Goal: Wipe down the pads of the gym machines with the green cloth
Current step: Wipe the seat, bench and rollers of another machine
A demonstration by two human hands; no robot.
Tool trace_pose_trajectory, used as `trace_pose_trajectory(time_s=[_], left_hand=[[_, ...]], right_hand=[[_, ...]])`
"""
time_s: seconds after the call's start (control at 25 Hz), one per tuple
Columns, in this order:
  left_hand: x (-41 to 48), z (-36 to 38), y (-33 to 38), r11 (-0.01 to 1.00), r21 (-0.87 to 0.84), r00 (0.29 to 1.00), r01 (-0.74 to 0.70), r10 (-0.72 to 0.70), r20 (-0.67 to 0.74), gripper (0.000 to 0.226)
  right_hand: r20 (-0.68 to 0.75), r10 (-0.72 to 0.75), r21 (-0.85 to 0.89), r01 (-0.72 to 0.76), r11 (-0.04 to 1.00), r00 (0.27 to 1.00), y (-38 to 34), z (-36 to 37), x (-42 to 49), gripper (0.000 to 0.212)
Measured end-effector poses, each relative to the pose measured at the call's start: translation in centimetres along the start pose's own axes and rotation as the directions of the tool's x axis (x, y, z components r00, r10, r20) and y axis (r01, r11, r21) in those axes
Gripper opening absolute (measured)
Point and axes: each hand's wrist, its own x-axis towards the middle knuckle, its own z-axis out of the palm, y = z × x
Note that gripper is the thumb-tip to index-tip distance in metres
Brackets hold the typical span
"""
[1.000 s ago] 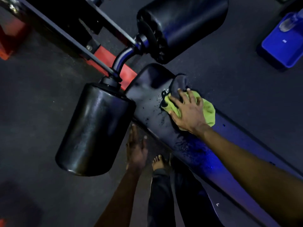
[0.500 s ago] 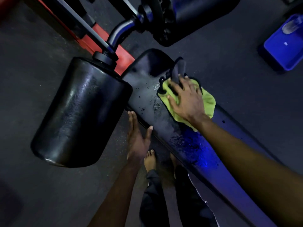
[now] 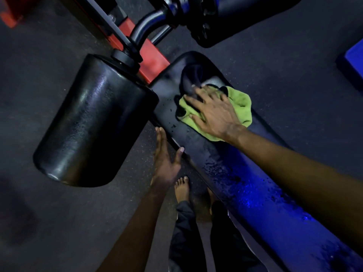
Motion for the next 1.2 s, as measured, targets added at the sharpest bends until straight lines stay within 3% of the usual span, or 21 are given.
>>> trace_pose_trajectory(time_s=[0.08,0.16,0.24,0.32,0.4,0.48,0.52,0.68,0.8,0.96,1.12,1.2], left_hand=[[0.0,0.0,-0.2,1.0,0.003,1.0,0.001,-0.001,0.013,0.084],[0.0,0.2,-0.5,1.0,-0.007,1.0,-0.007,0.007,0.013,0.081],[-0.4,0.5,-0.8,0.998,-0.059,1.0,0.02,-0.02,-0.014,0.071],[-0.8,0.4,-0.5,0.973,-0.192,0.989,0.129,-0.14,-0.042,0.059],[-0.9,-0.1,0.9,0.852,-0.463,0.953,0.244,-0.299,-0.048,0.05],[-0.7,-0.6,2.6,0.658,-0.707,0.915,0.259,-0.402,-0.039,0.043],[-0.5,-0.8,3.1,0.618,-0.739,0.897,0.268,-0.44,-0.042,0.043],[0.4,-0.8,2.5,0.671,-0.695,0.882,0.259,-0.457,-0.112,0.056],[0.9,-0.6,2.1,0.771,-0.6,0.884,0.213,-0.414,-0.217,0.053],[2.7,-0.5,2.6,0.951,-0.283,0.925,0.128,-0.217,-0.311,0.051],[4.8,-0.6,2.8,0.934,-0.32,0.889,0.157,-0.275,-0.366,0.038],[4.9,-0.5,3.0,0.95,-0.271,0.885,0.155,-0.256,-0.388,0.038]], right_hand=[[-0.04,0.186,0.058,-0.184,0.981,0.982,-1.6,0.0,1.7,0.059],[-0.04,0.284,0.118,-0.278,0.953,0.958,-4.4,-0.1,3.1,0.058],[-0.011,0.172,0.129,-0.169,0.977,0.985,-5.6,-0.1,2.7,0.056],[0.033,-0.091,0.09,0.088,0.992,0.995,-5.7,0.3,0.6,0.056],[0.077,-0.281,0.051,0.278,0.959,0.956,-6.0,0.6,-1.9,0.056],[0.093,-0.307,0.032,0.305,0.952,0.947,-6.6,0.9,-1.9,0.058],[0.093,-0.285,0.03,0.284,0.958,0.954,-7.1,0.9,-0.9,0.06],[0.106,-0.214,0.035,0.211,0.977,0.971,-9.3,1.2,3.2,0.066],[0.007,-0.182,0.069,0.181,0.981,0.983,-8.3,1.9,3.8,0.058],[-0.04,-0.016,0.137,0.021,0.99,0.999,-5.7,0.7,5.7,0.058],[-0.1,0.172,0.147,-0.157,0.977,0.98,-3.0,0.3,4.2,0.056],[-0.11,0.162,0.123,-0.148,0.981,0.981,-3.3,0.7,2.9,0.053]])
